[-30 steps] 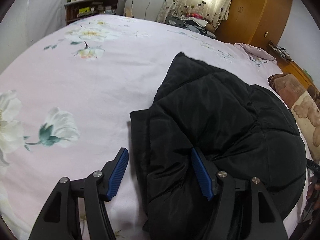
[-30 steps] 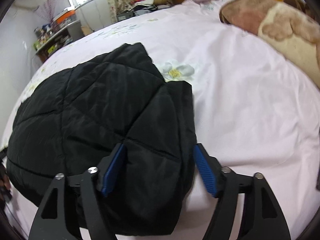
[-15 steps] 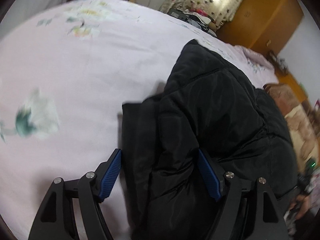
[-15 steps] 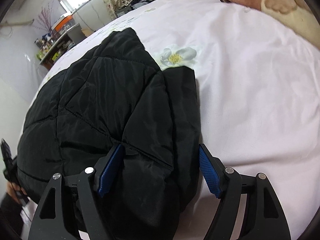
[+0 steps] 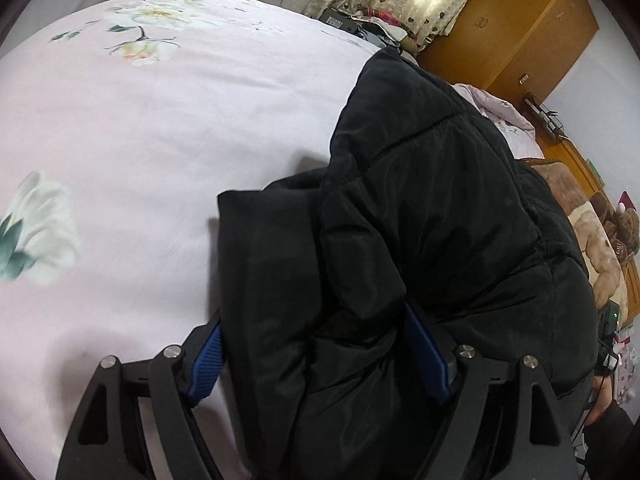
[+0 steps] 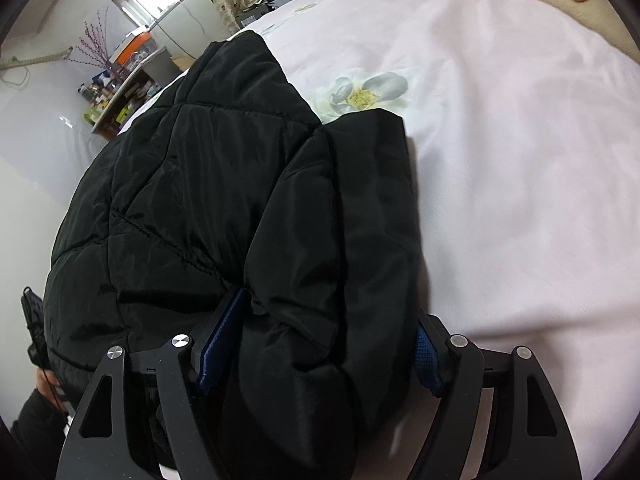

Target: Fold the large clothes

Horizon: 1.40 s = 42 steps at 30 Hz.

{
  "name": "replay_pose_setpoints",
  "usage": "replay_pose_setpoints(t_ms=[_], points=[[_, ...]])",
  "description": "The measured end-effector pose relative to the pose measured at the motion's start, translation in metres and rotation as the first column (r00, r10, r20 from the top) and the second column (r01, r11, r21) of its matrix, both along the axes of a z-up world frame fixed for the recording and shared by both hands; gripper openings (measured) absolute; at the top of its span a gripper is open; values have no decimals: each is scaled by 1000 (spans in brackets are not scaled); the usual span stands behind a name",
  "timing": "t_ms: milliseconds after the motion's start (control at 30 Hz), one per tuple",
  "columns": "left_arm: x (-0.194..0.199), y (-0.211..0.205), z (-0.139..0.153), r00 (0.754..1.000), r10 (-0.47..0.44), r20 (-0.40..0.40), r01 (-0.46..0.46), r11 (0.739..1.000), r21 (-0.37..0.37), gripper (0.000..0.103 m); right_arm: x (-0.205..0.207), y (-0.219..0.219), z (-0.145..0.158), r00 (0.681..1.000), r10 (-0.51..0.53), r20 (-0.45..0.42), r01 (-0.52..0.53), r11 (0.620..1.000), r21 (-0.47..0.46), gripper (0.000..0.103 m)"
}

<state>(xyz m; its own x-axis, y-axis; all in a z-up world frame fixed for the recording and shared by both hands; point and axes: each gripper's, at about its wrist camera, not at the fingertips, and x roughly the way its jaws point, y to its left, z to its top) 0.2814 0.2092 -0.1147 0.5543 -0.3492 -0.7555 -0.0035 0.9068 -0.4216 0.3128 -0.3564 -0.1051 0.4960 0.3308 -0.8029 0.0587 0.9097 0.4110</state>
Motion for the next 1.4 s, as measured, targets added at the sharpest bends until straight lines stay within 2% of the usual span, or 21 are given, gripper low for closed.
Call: replay_pose_setpoints(t_ms=[100, 200, 233, 367, 500, 567, 700, 867, 1000, 1167, 1400], points=[[-1, 3, -2, 1000, -5, 3, 5, 1000, -19, 84, 6, 1, -4, 1000, 4, -9, -4, 1000, 28, 74], [-7, 7, -3, 1000, -2, 10, 2, 1000, -31, 83, 1, 1, -2, 1000, 16, -5, -15, 999, 52, 63], [-7, 8, -3, 1000, -4, 12, 5, 999, -35, 83, -1, 2, 0, 1000, 27, -1, -27, 999, 47, 62], [-2, 8, -6, 1000, -20, 4, 20, 999, -46, 82, 2, -2, -5, 999, 45, -6, -45, 997, 70, 61], [1, 3, -5, 1000, -31, 2, 31, 999, -26, 81, 9, -4, -12, 999, 39, -21, -36, 995, 96, 62], [1, 1, -2, 999, -38, 3, 38, 999, -26, 74, 7, -5, -11, 999, 41, -21, -39, 995, 96, 60], [-1, -14, 12, 999, -50, 19, 49, 998, 24, 51, 0, 0, -1, 999, 51, -3, -51, 996, 77, 40], [-4, -25, 35, 999, -33, 29, 30, 995, 91, 33, -1, 10, 12, 999, 41, -6, -41, 999, 8, 31], [-14, -29, 59, 998, -16, 63, 7, 990, 139, 28, -10, 18, 35, 999, 35, 22, -34, 998, -50, 25], [-39, -31, 94, 991, -13, 131, -9, 986, 164, 27, -37, 23, 77, 994, 42, 102, -35, 997, -73, 22], [-59, -25, 117, 985, -27, 170, 1, 988, 152, 27, -75, 20, 98, 990, 54, 134, -45, 997, -66, 22]])
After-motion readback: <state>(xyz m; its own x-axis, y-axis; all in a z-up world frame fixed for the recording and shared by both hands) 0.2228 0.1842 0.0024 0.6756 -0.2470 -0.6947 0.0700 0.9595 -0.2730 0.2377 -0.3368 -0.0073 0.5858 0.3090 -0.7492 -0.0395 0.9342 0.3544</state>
